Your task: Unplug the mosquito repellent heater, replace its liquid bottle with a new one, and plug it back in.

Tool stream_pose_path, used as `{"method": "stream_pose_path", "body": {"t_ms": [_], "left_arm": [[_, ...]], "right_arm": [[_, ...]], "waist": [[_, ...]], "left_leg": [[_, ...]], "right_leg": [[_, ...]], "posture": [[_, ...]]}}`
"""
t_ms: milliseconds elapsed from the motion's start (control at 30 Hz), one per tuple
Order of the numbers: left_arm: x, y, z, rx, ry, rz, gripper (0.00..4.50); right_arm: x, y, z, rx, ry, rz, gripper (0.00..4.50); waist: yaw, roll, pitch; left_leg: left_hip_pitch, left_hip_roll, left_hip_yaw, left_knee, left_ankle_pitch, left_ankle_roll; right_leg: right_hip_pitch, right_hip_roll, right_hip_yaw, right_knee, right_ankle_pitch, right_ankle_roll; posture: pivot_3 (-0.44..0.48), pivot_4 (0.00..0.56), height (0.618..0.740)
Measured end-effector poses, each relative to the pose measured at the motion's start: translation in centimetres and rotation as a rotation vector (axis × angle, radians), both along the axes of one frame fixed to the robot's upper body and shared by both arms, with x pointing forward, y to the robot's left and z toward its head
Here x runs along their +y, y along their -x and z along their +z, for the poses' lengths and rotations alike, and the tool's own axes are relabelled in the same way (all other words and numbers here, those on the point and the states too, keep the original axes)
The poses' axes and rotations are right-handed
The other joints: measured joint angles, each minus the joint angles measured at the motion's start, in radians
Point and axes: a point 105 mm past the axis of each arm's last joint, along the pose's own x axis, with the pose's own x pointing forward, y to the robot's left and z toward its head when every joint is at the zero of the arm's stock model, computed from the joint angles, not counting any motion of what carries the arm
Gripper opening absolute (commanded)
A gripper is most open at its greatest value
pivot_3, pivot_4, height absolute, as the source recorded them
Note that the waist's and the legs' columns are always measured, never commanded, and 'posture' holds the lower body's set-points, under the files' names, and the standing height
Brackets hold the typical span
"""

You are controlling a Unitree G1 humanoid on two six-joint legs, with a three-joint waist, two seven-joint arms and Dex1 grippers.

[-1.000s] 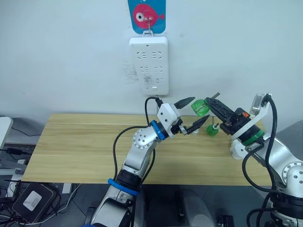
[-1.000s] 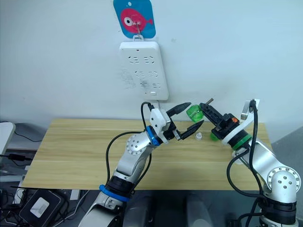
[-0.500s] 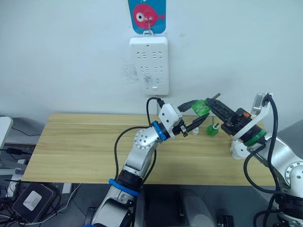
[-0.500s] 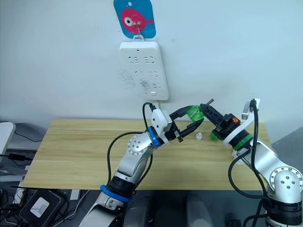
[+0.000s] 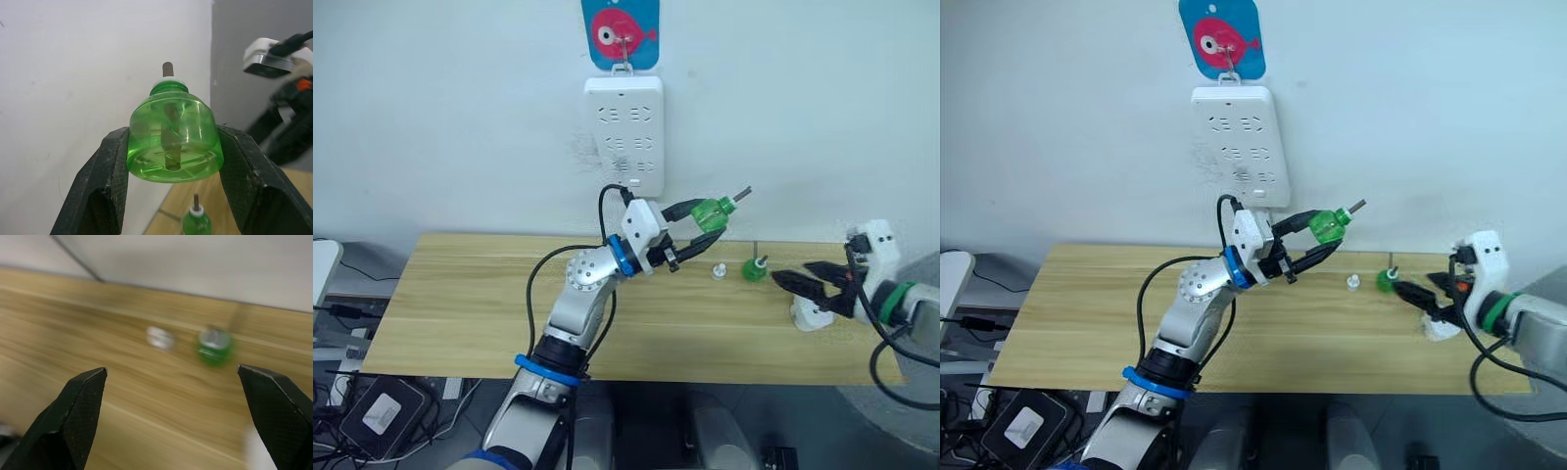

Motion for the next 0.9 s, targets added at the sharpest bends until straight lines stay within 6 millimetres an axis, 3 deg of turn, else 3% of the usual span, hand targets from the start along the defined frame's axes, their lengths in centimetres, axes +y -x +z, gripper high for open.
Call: {"method": "stream_pose_path", "body": {"t_ms": [167, 467, 900], "left_arm": [[0.5, -0.1, -0.3, 0.004, -0.013, 0.005, 2.25], [0.8, -0.1, -0.6, 0.017, -0.010, 0.019, 2.25], [1.0, 0.1, -0.8, 0.029, -0.019, 0.022, 2.25]], "right_arm": [[-2.7, 0.3, -1.9, 0.110, 0.112, -0.051, 4.44], [-3.7, -0.3, -5.0, 0.233, 0.136, -0.126, 4.44], [-4.6, -1.7, -7.6, 0.287, 0.191, -0.135, 4.44]], "waist": [[0.001, -0.001, 0.000], [0.006, -0.001, 0.000], [0.011, -0.001, 0.000]], "left_leg": [[0.000, 0.000, -0.001, 0.000, 0.000, -0.001], [0.000, 0.000, -0.001, 0.001, 0.000, -0.001], [0.000, 0.000, -0.001, 0.001, 0.000, -0.001]], "right_leg": [[0.000, 0.000, 0.000, 0.000, 0.000, 0.000], [0.000, -0.001, 0.000, 0.000, 0.000, 0.000], [0.000, -0.001, 0.000, 0.000, 0.000, 0.000]], "posture": [[-0.077, 0.246, 0.740], [-0.053, 0.249, 0.740], [-0.032, 0.263, 0.740]]}}
